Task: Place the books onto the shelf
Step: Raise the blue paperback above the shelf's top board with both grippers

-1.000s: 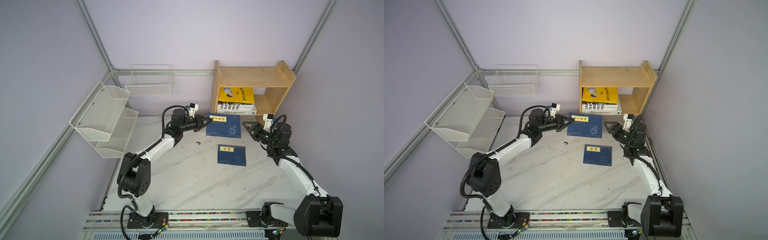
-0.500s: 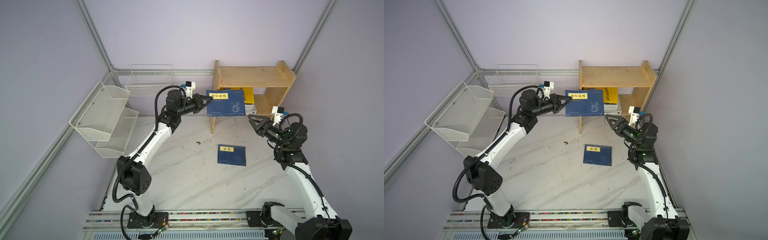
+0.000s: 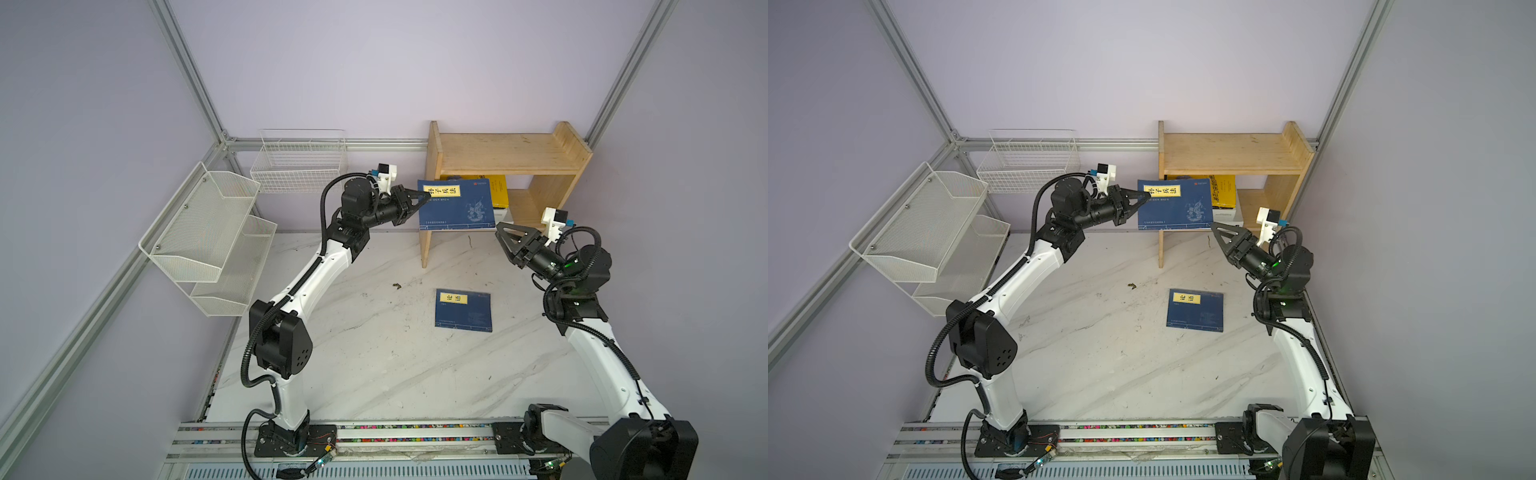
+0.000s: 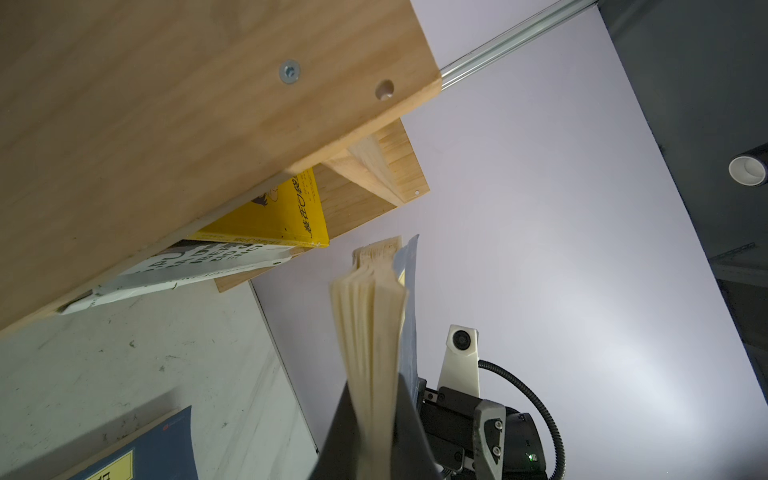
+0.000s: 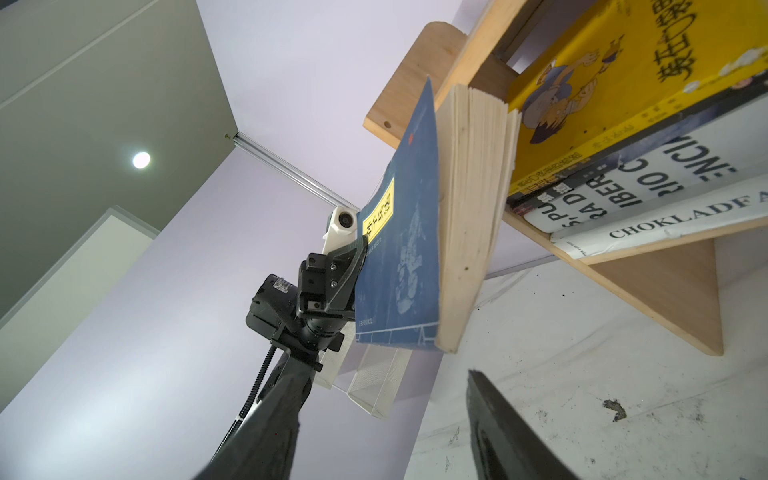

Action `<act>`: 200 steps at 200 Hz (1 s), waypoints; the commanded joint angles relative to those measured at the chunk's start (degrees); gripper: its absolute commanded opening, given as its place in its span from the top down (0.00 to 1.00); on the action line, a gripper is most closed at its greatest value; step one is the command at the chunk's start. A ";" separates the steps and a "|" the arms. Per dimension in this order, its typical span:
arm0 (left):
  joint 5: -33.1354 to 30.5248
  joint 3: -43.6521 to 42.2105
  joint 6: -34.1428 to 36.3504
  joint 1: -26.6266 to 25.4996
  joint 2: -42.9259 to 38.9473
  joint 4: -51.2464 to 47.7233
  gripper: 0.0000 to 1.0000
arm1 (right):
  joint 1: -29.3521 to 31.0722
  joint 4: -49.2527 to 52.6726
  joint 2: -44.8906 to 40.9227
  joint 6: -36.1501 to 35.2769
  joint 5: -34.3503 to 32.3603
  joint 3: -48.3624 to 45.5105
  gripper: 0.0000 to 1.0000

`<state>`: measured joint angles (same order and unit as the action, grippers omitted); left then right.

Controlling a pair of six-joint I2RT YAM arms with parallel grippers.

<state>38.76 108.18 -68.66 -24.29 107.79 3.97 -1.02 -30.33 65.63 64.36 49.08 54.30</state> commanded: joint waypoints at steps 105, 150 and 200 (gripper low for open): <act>2.14 9.54 -4.28 -2.08 1.21 8.70 1.00 | 1.58 -9.80 9.54 4.16 -0.22 7.12 0.69; 2.03 13.94 -4.33 -2.22 3.60 8.68 0.98 | 1.94 -10.83 11.49 5.34 -1.02 9.13 0.87; -0.49 19.70 -2.05 -1.83 4.79 7.92 0.72 | 1.68 -8.76 12.77 4.69 -4.12 14.79 0.92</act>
<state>39.07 120.22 -71.37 -25.93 114.67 7.62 0.30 -37.71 77.80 68.82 46.61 65.01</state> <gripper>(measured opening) 0.234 0.138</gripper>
